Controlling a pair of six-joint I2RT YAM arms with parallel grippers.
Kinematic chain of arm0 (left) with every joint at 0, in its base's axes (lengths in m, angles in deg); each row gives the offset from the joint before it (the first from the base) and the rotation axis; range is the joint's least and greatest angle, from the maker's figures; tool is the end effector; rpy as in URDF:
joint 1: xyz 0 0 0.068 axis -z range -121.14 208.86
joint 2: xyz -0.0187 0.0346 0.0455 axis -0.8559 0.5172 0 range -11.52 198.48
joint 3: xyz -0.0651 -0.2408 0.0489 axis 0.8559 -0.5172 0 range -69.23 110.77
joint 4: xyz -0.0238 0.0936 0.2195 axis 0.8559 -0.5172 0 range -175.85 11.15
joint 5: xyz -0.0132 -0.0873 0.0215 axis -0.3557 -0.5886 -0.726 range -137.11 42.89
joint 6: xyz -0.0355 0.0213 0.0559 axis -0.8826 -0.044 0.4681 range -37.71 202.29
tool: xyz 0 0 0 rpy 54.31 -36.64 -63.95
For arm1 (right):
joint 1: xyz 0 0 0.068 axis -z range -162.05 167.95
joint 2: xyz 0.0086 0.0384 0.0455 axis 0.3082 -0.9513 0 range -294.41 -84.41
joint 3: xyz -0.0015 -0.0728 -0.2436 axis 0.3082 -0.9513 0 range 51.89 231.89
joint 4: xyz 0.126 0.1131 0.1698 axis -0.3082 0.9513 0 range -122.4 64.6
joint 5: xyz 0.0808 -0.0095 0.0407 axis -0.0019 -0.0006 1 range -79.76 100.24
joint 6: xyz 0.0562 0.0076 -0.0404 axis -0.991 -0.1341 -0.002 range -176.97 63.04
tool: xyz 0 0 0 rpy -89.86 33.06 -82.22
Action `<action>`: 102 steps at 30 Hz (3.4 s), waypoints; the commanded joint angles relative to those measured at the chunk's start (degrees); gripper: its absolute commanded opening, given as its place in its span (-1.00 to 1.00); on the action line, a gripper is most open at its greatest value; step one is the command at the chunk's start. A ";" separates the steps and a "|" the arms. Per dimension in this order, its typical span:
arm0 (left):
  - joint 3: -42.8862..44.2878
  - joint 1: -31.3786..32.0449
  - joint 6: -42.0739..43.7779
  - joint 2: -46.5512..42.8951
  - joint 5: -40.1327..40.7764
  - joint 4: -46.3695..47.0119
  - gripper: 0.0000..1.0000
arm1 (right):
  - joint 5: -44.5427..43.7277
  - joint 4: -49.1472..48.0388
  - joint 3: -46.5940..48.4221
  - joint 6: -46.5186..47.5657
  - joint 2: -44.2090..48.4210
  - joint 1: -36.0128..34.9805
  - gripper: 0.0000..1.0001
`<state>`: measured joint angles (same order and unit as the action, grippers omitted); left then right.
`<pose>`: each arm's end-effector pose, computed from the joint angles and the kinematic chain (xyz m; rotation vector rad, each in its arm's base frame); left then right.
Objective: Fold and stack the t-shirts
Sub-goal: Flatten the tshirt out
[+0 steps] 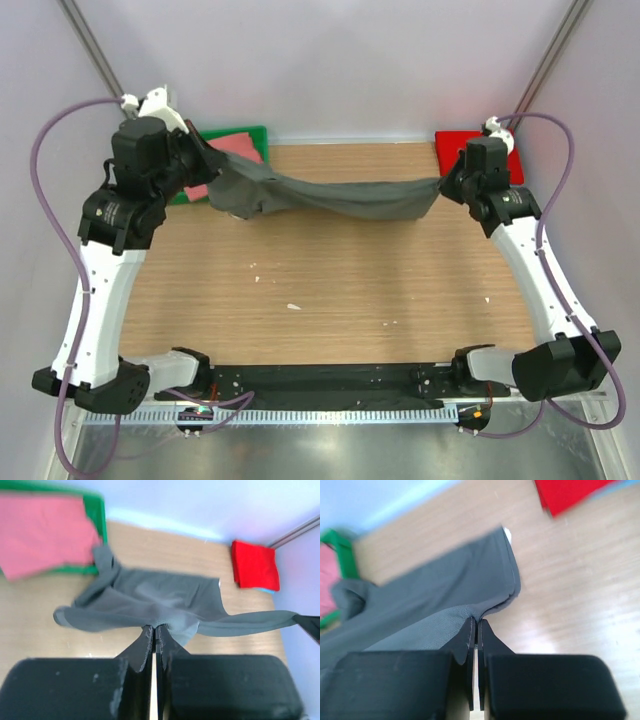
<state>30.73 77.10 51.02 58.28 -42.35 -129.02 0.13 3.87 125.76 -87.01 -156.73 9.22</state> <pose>0.2100 -0.0643 0.4618 -0.2775 1.9313 -0.4979 0.2708 0.0314 0.3388 0.5003 2.1144 0.1961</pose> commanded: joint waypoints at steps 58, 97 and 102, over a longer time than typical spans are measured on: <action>-0.45 -1.10 30.30 19.47 -18.81 24.59 -1.00 | -6.60 -7.50 6.57 -0.90 -6.42 -1.64 -0.98; -6.96 7.76 8.60 34.18 -7.20 12.64 -0.05 | -10.65 -0.06 11.50 11.15 -28.19 -0.66 0.29; -17.24 20.95 1.40 32.94 -10.90 17.03 -0.42 | -2.12 -2.70 -5.03 8.07 -16.12 -5.94 0.22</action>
<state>18.47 92.07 58.52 90.80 -48.23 -113.32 -7.32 2.03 125.91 -76.97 -179.76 5.78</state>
